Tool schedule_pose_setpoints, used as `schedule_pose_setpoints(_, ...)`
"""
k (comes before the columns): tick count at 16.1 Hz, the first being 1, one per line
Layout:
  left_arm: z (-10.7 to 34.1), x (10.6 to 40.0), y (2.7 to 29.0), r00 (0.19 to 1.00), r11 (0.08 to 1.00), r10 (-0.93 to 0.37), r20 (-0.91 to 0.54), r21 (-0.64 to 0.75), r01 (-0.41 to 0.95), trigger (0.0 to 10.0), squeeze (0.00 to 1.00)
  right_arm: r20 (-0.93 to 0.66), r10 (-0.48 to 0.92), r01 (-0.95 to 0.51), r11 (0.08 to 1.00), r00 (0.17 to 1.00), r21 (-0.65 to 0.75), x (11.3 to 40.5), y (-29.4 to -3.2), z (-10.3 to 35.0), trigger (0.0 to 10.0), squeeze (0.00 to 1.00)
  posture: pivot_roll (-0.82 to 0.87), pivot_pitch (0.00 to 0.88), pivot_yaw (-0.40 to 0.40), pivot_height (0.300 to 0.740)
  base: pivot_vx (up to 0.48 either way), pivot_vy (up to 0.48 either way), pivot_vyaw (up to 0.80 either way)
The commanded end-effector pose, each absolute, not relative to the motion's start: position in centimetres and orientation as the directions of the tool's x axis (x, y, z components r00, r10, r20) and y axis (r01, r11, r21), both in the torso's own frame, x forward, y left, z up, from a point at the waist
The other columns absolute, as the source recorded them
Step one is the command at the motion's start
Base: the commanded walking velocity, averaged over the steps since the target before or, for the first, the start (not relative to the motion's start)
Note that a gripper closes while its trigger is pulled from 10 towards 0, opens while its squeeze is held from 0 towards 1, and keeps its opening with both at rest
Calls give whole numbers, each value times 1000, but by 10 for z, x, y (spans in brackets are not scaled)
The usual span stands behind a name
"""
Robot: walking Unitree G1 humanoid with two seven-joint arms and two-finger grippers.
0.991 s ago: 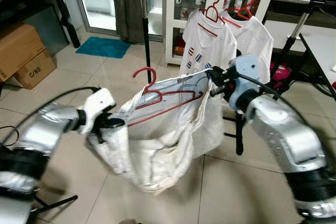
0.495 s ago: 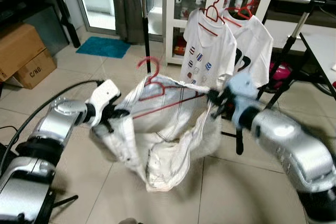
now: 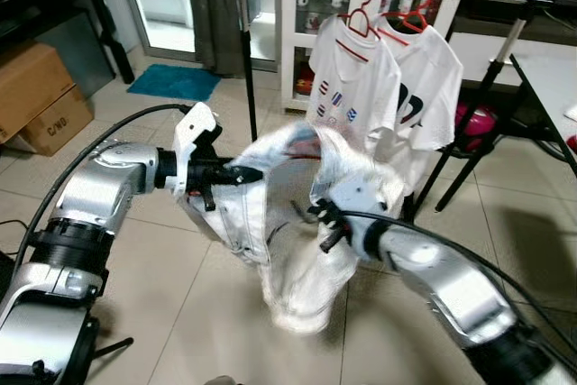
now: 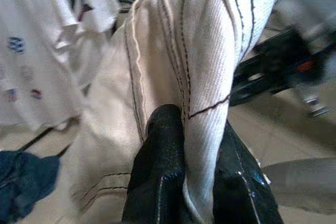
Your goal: Hang hanger
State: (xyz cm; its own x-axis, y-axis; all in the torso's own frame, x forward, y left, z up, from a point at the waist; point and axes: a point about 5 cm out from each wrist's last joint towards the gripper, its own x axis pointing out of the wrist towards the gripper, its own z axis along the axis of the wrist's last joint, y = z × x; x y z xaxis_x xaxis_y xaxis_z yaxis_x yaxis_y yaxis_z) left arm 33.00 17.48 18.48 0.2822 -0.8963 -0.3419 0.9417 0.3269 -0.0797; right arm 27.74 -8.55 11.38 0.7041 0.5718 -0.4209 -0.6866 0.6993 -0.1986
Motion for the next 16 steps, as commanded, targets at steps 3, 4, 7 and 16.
schedule_pose_setpoints(3,208,309,164,98,131,-961,-257,-116,985,0,0,-451,559,-694,685,696,-222,282,-82,104,0,0,-30,0,40,740,0,0,0)
schedule_pose_setpoints(4,207,305,166,76,115,-961,-266,-131,985,0,0,-447,552,-686,692,704,-225,283,-84,104,0,0,-30,0,40,740,0,0,0)
schedule_pose_setpoints(7,198,282,176,-7,64,-949,-314,-217,974,0,0,-346,425,-523,808,836,-271,304,-105,116,0,0,-30,0,35,740,0,0,0)
schedule_pose_setpoints(16,195,291,189,209,245,-901,-381,-49,968,0,0,-165,494,-518,837,854,-175,309,-105,135,10000,596,-28,0,26,740,0,0,0)
